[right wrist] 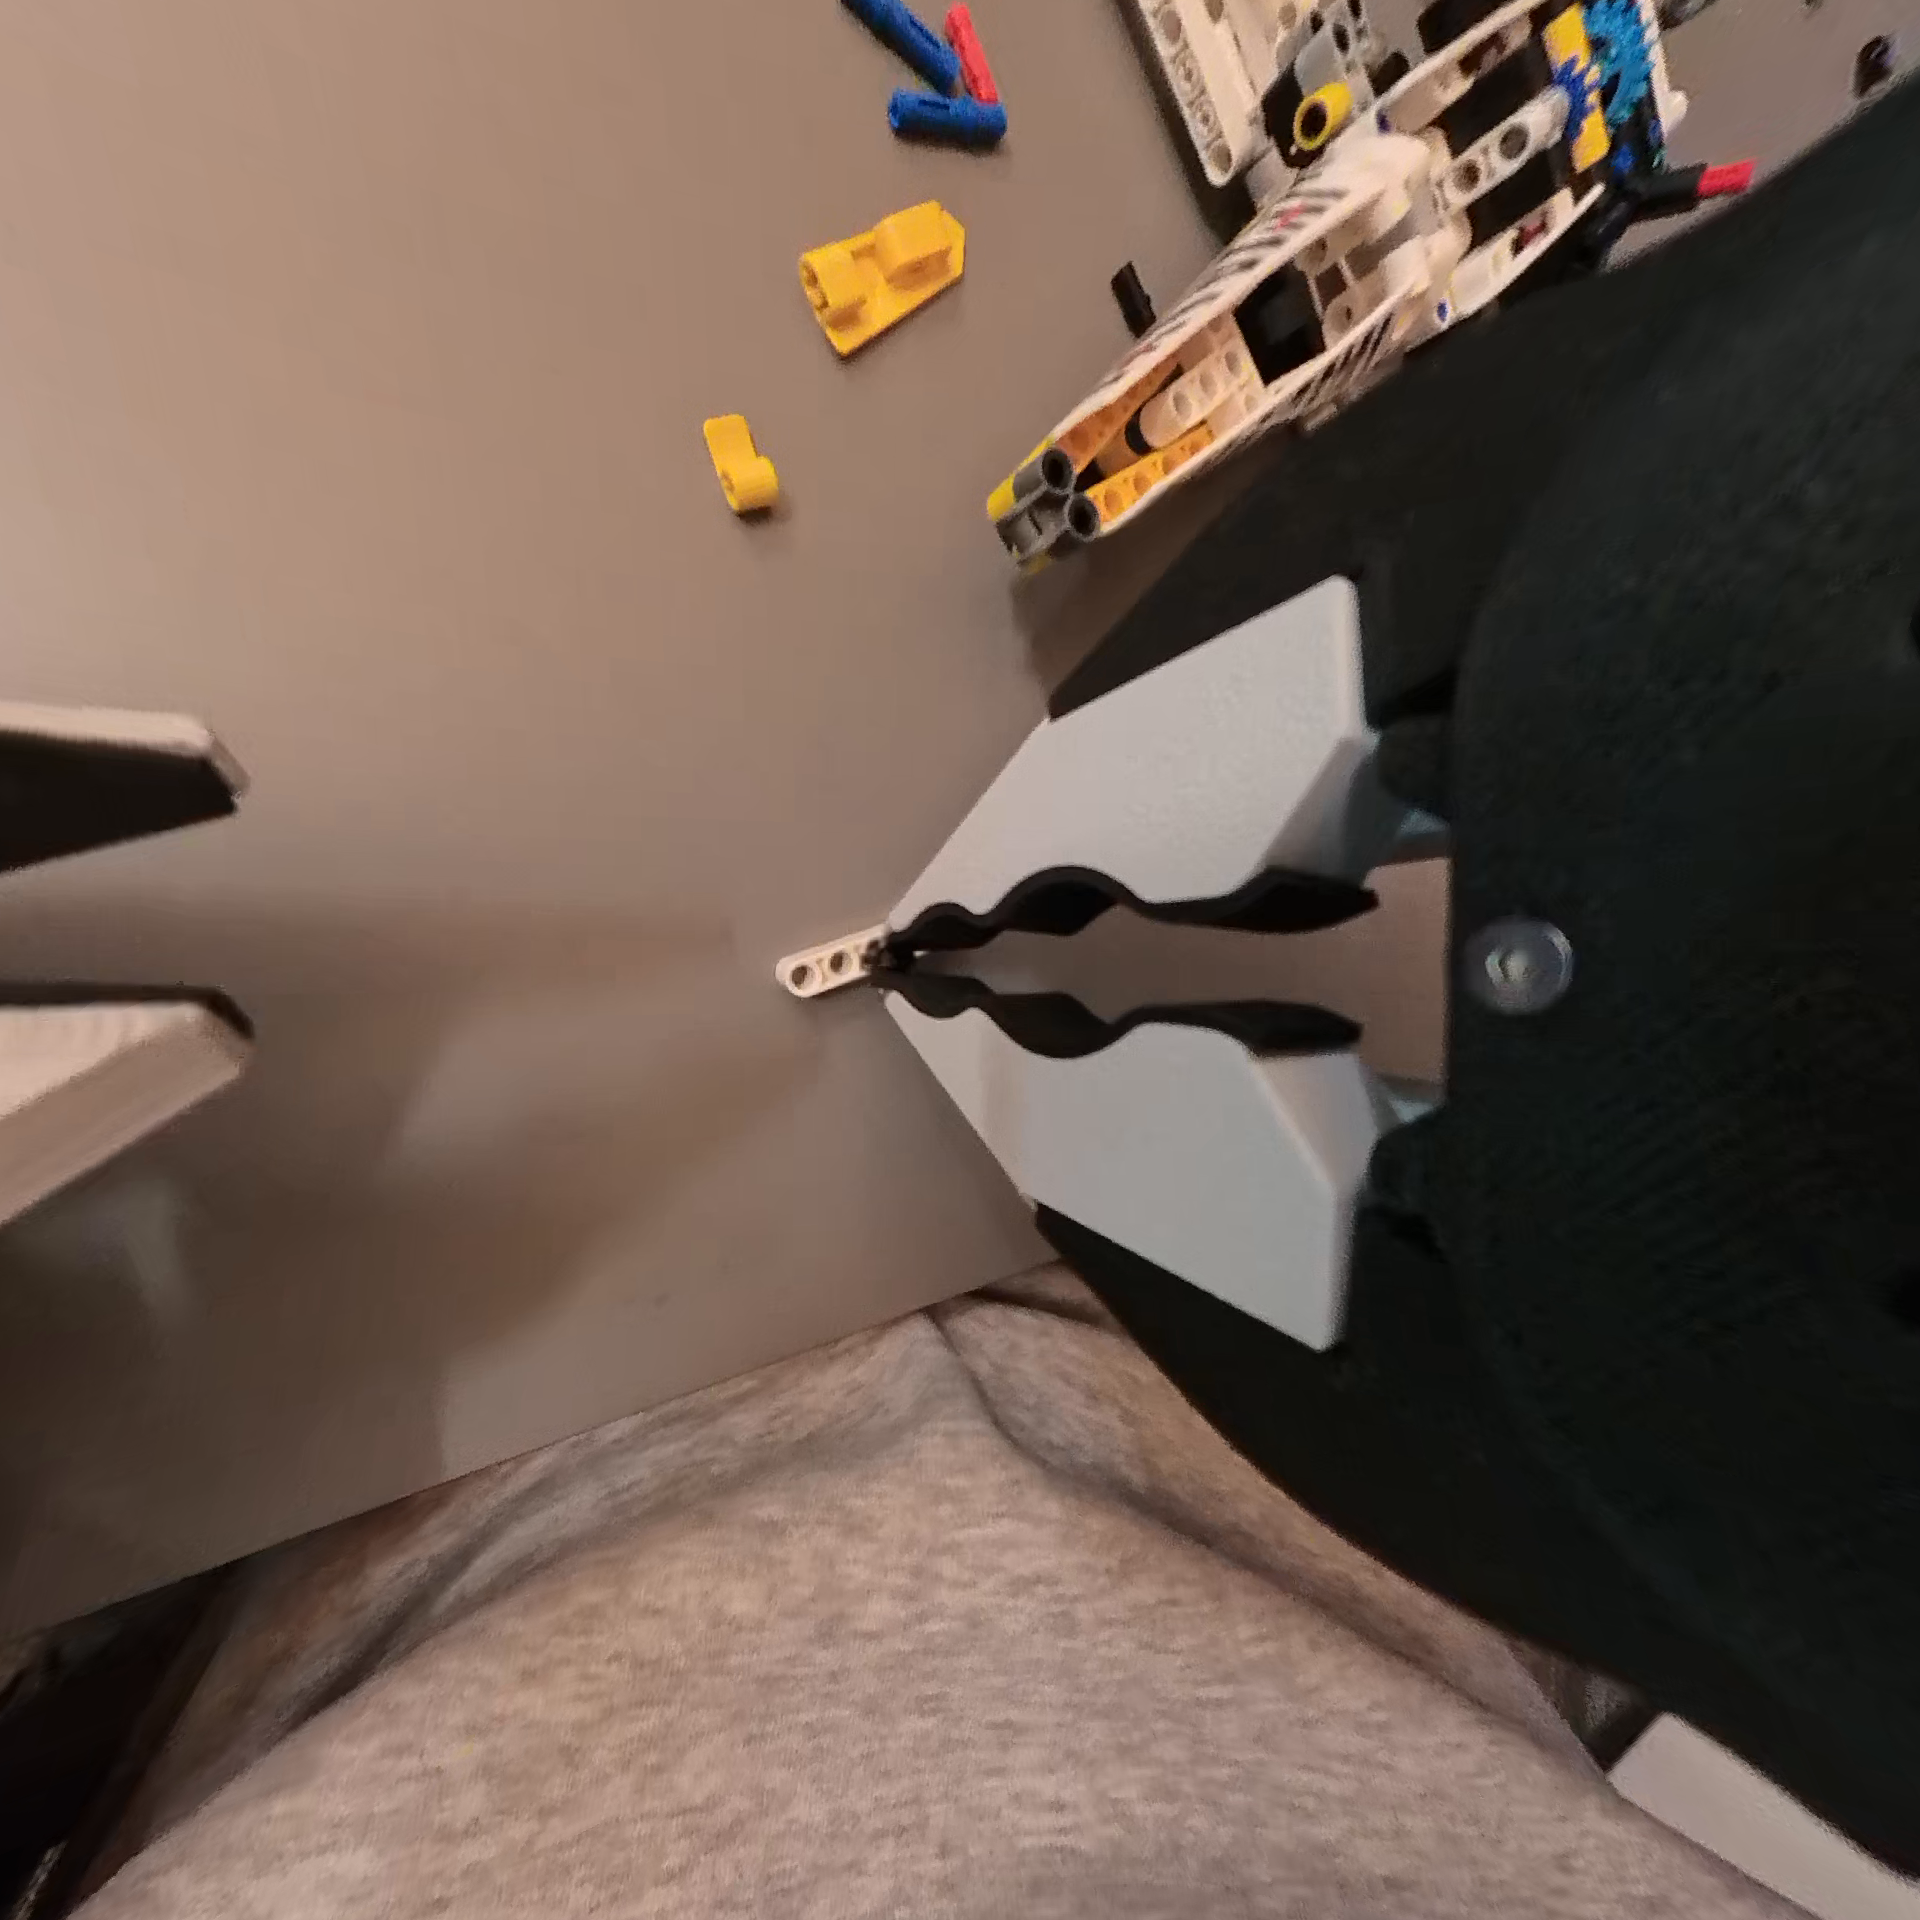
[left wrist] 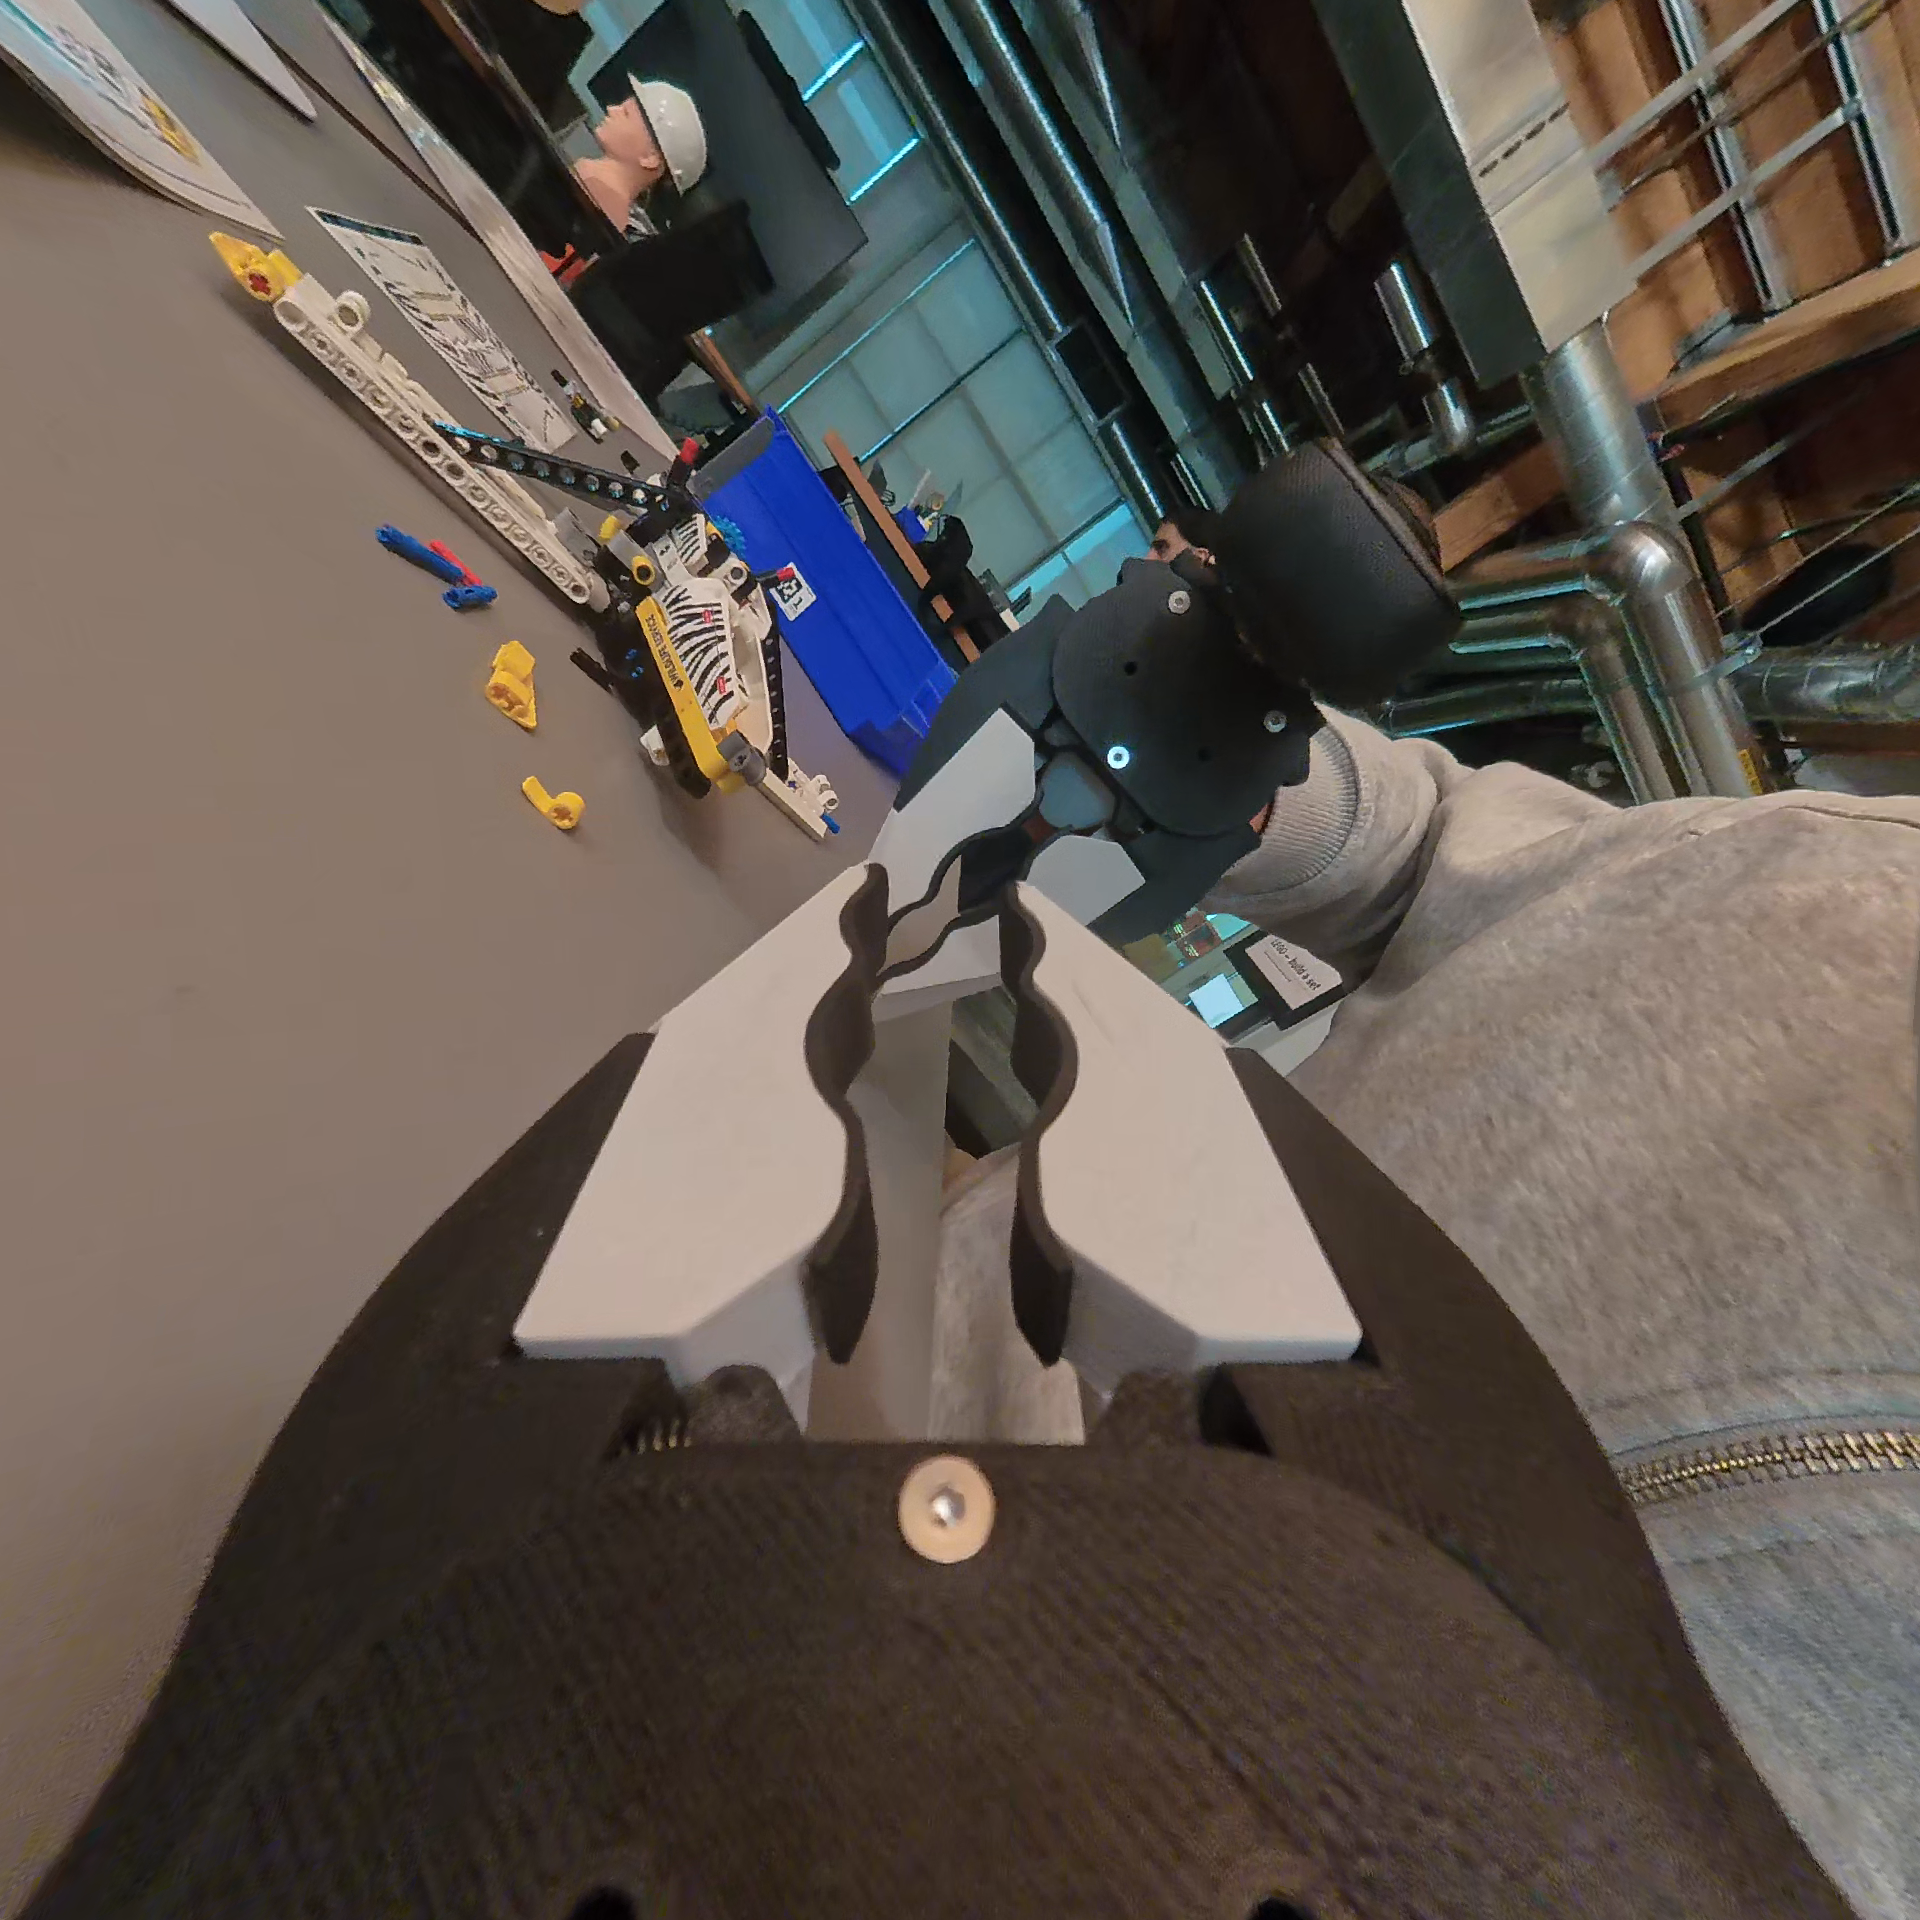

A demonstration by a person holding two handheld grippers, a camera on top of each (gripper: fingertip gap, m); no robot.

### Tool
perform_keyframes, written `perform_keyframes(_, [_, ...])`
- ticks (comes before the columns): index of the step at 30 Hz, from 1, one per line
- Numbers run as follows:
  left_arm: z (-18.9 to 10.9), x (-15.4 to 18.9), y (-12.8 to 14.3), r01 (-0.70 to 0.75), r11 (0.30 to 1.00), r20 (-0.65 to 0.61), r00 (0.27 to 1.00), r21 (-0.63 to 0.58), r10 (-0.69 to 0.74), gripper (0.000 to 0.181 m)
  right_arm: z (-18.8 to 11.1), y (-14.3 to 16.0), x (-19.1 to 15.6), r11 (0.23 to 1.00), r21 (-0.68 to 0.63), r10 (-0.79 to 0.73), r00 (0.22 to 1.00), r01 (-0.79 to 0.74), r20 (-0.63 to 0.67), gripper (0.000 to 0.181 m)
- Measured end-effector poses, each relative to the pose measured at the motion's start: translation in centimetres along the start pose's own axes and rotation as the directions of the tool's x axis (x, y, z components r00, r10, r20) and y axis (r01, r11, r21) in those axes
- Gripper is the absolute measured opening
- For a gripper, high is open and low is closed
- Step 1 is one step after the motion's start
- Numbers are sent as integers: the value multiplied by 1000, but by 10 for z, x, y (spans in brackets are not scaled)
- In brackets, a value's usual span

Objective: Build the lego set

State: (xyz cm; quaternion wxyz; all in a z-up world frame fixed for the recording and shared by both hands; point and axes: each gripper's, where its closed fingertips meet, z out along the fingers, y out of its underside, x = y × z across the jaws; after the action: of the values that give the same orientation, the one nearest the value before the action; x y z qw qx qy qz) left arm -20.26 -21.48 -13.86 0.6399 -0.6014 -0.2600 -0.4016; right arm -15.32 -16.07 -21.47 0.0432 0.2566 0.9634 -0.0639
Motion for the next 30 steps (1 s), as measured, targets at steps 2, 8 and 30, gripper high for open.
perform_keyframes(2, [0,0,0,4,1000,-3,1000,2,-4,18,0,1,-1,1000,-13,-16,1000,16,-11,3])
perform_keyframes(8, [-1,0,-1,7,1000,-4,1000,2,-7,18,0,0,1,1000,-7,-12,1000,12,-20,3])
perform_keyframes(30, [0,-4,0,12,1000,22,1000,-3,-12,18,-15,6,10,985,101,148,984,-138,-100,3])
